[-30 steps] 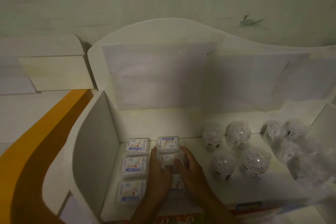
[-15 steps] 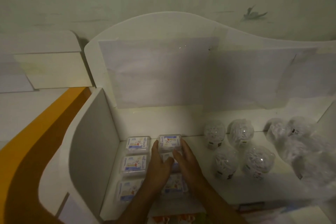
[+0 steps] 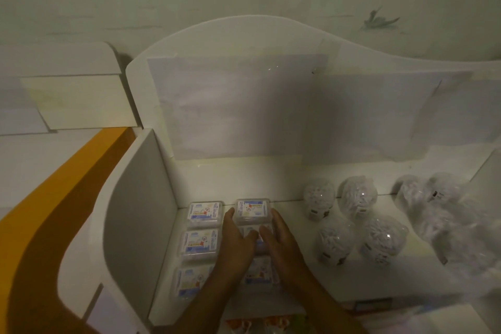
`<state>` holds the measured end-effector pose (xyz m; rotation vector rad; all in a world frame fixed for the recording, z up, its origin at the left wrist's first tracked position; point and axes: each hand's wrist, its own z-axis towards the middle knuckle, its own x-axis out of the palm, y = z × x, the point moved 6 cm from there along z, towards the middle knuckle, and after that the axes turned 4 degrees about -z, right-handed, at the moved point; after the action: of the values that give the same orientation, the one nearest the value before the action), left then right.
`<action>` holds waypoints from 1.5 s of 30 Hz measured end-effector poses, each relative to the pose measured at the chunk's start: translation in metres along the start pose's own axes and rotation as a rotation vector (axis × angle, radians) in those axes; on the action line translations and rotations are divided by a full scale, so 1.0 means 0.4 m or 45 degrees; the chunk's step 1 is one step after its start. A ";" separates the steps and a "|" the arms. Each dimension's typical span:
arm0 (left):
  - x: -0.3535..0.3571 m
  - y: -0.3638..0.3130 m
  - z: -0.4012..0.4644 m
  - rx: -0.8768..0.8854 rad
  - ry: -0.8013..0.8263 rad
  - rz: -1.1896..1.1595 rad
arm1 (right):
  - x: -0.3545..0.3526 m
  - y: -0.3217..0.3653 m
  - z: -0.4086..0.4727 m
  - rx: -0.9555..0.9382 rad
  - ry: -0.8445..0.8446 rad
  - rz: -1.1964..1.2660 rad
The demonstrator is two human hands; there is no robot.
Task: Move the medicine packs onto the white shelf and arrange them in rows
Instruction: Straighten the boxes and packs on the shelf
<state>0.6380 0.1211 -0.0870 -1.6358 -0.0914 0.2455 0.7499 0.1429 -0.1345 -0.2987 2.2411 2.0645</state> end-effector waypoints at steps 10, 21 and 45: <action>0.006 0.006 -0.050 0.172 -0.131 0.071 | -0.004 0.010 -0.051 -0.040 -0.022 0.017; -0.014 0.021 -0.034 0.077 -0.074 0.123 | 0.000 0.054 -0.068 -0.079 -0.002 -0.204; 0.214 -0.483 0.063 0.617 0.603 1.433 | -0.494 0.456 -0.025 -0.442 0.030 -1.316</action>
<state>0.7331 0.1795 0.0945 -1.0650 1.1846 0.6568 0.9081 0.1637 0.0825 -1.1892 1.2137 1.7587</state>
